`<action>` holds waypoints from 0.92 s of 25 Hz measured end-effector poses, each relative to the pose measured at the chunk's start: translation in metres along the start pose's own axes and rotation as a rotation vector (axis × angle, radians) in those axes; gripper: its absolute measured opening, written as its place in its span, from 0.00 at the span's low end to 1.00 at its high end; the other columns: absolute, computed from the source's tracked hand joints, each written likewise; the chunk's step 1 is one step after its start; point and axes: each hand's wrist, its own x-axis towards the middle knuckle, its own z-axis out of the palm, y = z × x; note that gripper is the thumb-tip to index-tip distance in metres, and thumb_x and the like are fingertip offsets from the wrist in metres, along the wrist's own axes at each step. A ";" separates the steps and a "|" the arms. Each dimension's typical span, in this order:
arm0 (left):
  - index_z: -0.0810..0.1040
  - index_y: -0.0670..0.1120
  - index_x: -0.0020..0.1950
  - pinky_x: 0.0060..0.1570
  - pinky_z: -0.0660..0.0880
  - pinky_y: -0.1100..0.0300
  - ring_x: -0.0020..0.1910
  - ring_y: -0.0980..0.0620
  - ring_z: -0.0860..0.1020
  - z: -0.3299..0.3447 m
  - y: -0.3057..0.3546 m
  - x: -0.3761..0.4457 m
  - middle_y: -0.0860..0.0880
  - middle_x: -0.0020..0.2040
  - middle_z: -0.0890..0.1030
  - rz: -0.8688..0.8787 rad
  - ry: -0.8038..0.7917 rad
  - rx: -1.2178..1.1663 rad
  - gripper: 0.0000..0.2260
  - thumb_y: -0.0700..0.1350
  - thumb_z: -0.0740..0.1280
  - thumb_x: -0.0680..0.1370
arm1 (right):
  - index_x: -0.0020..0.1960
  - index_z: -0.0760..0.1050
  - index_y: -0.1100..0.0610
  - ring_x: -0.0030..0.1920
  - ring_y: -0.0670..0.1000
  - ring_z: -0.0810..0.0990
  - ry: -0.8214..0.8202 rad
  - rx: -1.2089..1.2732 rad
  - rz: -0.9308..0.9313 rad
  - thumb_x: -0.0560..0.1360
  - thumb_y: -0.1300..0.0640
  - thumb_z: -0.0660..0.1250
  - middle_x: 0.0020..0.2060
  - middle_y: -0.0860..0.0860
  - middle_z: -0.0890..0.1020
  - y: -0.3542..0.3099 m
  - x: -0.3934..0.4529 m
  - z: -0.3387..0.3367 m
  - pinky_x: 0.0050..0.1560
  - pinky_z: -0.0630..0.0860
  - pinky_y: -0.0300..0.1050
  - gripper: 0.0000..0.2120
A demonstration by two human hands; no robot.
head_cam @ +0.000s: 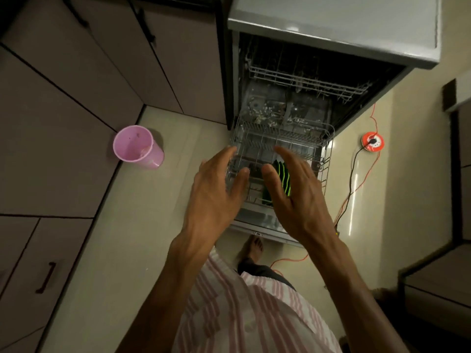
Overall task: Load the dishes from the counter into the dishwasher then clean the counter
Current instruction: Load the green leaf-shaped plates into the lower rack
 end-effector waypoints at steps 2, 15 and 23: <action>0.64 0.48 0.76 0.72 0.63 0.45 0.74 0.51 0.65 -0.013 -0.001 0.000 0.49 0.74 0.68 0.015 0.061 0.000 0.24 0.56 0.60 0.82 | 0.75 0.62 0.54 0.69 0.47 0.68 -0.045 -0.016 -0.061 0.79 0.35 0.49 0.71 0.52 0.70 -0.014 0.009 0.002 0.66 0.66 0.45 0.32; 0.71 0.46 0.71 0.62 0.74 0.52 0.64 0.55 0.74 -0.184 -0.096 0.001 0.47 0.67 0.76 -0.020 0.454 -0.049 0.22 0.51 0.68 0.79 | 0.74 0.64 0.55 0.68 0.46 0.69 -0.057 0.014 -0.327 0.79 0.37 0.50 0.71 0.53 0.71 -0.174 0.086 0.115 0.66 0.67 0.44 0.31; 0.68 0.49 0.73 0.51 0.65 0.79 0.65 0.59 0.72 -0.274 -0.169 0.020 0.50 0.70 0.74 -0.051 0.458 -0.040 0.24 0.54 0.65 0.79 | 0.73 0.65 0.55 0.68 0.51 0.72 -0.056 0.059 -0.369 0.78 0.32 0.48 0.70 0.53 0.72 -0.259 0.122 0.194 0.65 0.73 0.53 0.35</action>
